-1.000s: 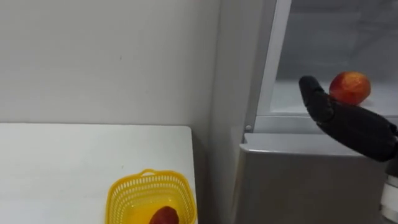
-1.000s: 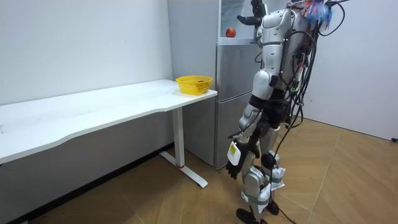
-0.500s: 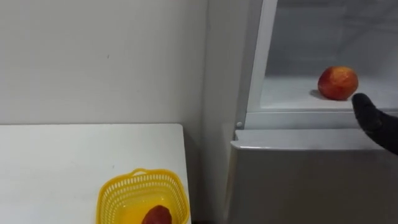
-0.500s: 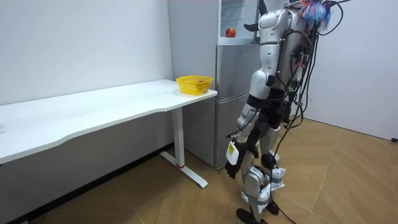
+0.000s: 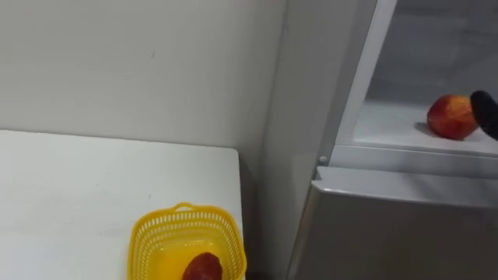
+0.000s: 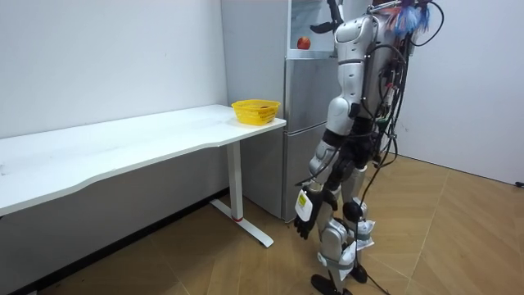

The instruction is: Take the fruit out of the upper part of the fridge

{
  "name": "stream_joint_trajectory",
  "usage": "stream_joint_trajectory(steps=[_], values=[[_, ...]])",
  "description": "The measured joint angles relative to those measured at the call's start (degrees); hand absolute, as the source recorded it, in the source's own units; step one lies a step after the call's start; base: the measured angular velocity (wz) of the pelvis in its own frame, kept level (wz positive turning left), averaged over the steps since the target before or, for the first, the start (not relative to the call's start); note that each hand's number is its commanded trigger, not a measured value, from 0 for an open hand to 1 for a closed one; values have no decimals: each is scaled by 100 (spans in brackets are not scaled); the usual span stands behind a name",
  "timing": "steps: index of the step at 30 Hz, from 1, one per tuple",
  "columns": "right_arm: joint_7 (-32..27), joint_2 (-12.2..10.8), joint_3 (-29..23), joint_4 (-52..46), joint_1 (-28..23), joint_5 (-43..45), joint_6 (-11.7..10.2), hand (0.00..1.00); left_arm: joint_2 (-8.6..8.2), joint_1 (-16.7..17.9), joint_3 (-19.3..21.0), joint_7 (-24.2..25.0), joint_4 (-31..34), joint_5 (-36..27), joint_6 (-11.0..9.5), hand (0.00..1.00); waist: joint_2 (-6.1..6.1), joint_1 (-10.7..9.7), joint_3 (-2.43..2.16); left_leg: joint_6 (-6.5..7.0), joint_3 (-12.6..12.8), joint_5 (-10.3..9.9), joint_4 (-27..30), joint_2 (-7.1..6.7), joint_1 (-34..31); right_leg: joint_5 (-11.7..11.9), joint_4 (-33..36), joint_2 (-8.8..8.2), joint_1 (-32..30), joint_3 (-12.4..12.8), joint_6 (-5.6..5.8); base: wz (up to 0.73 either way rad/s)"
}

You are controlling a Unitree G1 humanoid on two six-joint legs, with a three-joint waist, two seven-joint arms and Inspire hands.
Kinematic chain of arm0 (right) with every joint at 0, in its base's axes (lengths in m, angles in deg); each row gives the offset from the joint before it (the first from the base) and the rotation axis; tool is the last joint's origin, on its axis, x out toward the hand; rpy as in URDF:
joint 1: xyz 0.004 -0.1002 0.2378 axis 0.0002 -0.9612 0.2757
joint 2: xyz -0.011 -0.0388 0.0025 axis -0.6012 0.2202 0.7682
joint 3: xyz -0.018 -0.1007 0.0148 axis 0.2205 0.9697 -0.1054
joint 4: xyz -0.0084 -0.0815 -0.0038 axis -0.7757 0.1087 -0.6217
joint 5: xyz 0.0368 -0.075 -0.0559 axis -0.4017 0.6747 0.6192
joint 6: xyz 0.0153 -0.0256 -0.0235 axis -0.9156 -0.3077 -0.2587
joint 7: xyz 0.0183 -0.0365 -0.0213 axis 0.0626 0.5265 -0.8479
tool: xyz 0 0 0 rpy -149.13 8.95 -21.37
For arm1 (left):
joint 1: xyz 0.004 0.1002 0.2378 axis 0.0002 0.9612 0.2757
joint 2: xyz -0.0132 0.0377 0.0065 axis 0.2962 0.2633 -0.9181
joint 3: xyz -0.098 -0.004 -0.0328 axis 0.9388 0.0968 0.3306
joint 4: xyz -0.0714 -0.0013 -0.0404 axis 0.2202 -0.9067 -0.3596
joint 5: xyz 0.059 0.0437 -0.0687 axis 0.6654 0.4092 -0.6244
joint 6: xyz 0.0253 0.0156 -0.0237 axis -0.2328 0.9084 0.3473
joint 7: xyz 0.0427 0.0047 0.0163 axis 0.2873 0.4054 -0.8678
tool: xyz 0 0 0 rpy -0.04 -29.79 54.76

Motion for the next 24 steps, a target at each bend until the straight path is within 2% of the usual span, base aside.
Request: stream_joint_trajectory(steps=[3, 8, 12, 15, 20, 22, 24], values=[[154, 185, -1, 233, 75, -44, 185, 0, 1, 20, 60, 13, 71, 13, 4, 0, -13, 73, -2, 0, -30, -1, 0, -5, 13, -1, 18, -6, 26, -14, 1, 5], [303, 388, 7, 625, 393, -84, 335, 0, 32, 85, 190, 114, 145, -6, 9, 0, -64, 130, 26, 0, -33, -2, 5, -10, 4, -5, 37, -12, 22, -15, 2, 0], [338, 547, 9, 680, 489, -190, 355, 0, 41, 180, 355, 142, 217, 2, 9, 0, -128, 168, 1, 0, -46, -1, 21, -20, -10, -6, -9, -12, 40, -21, 1, 0], [353, 569, 32, 1133, 756, -483, 369, 0, 54, 175, 442, 145, 228, 24, 9, 0, -153, 217, -15, 2, -56, 0, 35, -26, -10, -5, -9, -10, 49, -60, 1, 1], [658, 605, 178, 1760, 855, -654, 396, 0, 62, 176, 445, 201, 259, 46, 91, 0, -169, 275, -15, 3, -127, 0, 19, -24, 12, -4, -6, -15, 103, -153, 2, 9], [877, 604, 253, 1956, 855, -740, 507, 0, 63, 186, 451, 222, 260, 44, 149, 0, -188, 276, -27, 2, -145, 0, 18, -22, 12, -4, -5, -22, 109, -157, 2, 5], [1085, 605, 271, 2141, 855, -954, 622, 0, 65, 215, 458, 238, 276, 12, 216, 0, -169, 284, -14, 1, -161, 0, 18, -22, 6, -5, -3, -21, 107, -157, 2, 2]])
